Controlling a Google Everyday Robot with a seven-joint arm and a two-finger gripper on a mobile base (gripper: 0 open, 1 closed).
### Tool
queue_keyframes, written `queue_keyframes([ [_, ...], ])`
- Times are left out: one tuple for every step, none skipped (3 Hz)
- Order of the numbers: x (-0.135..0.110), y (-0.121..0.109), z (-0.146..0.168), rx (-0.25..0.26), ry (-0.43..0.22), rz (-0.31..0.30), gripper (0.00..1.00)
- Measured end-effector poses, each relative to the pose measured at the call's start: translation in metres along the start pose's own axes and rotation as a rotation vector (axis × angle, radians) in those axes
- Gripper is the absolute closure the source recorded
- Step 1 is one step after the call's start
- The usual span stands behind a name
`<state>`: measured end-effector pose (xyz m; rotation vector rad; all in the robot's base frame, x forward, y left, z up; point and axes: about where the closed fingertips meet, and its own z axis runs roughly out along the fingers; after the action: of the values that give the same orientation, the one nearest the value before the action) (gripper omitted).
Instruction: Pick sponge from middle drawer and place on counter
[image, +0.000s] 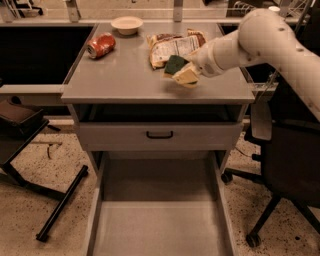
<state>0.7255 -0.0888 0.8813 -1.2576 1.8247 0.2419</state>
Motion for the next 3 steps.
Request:
queue_keyframes([
  [0.0074, -0.0147, 0.0377, -0.024, 0.087, -0.013, 1.00],
  [0.0037, -0.0128, 0.0415, -0.033, 0.089, -0.020, 1.00],
  [0.0039, -0.0128, 0.0416, -0.033, 0.089, -0.020, 0.81],
])
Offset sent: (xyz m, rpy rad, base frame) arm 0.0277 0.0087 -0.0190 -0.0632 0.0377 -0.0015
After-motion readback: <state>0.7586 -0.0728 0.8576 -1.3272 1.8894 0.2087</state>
